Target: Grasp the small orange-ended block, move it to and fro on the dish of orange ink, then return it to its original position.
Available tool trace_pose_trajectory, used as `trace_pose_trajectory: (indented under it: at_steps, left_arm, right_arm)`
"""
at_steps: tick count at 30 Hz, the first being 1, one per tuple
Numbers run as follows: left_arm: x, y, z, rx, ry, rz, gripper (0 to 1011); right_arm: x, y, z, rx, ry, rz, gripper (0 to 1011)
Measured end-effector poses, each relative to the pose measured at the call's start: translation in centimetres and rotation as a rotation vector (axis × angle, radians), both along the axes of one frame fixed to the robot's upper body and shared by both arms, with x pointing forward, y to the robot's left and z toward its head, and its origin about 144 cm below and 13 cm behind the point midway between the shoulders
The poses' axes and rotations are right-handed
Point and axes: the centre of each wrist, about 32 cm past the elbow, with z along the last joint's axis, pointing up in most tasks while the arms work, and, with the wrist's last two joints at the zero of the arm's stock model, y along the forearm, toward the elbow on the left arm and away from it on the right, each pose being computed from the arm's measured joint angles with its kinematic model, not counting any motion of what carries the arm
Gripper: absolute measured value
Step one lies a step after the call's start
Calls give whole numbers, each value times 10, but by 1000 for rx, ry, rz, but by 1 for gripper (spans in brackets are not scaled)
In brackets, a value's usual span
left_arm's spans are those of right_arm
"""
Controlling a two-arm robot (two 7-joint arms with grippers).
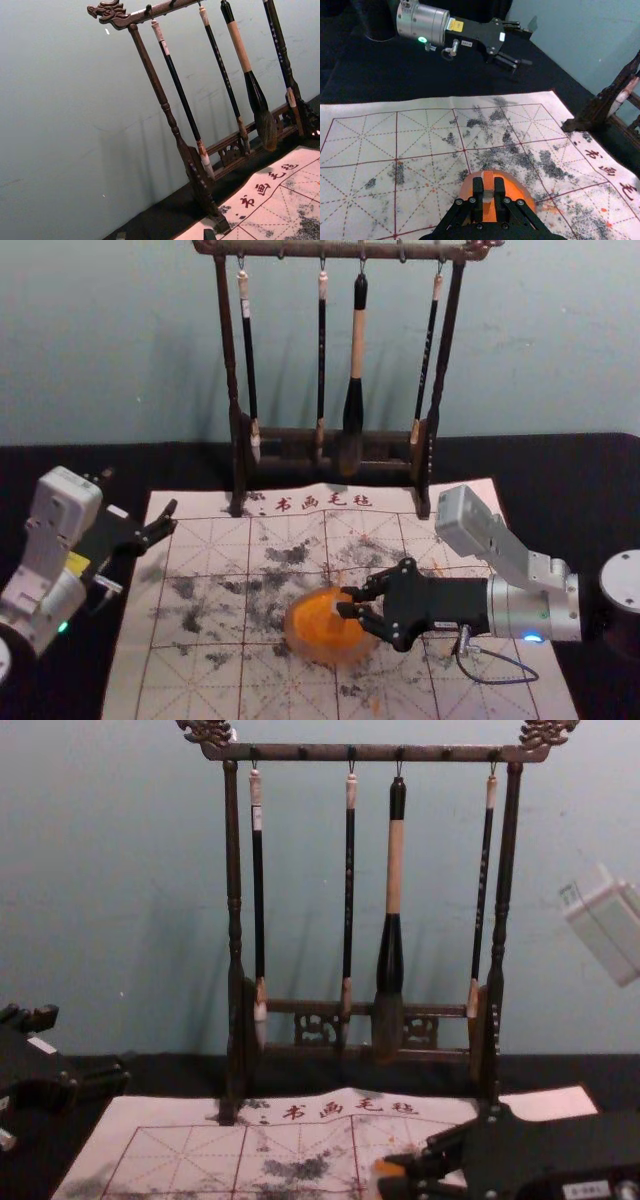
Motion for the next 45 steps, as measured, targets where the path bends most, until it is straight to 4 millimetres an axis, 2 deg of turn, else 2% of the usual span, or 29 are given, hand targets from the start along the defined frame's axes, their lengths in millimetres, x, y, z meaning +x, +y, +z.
trace_pose_trajectory:
  at_steps: [45]
  left_arm:
    - [0,0,0,0,0,0,1001]
  right_arm:
    - [22,15,2,-89,-22,24,104]
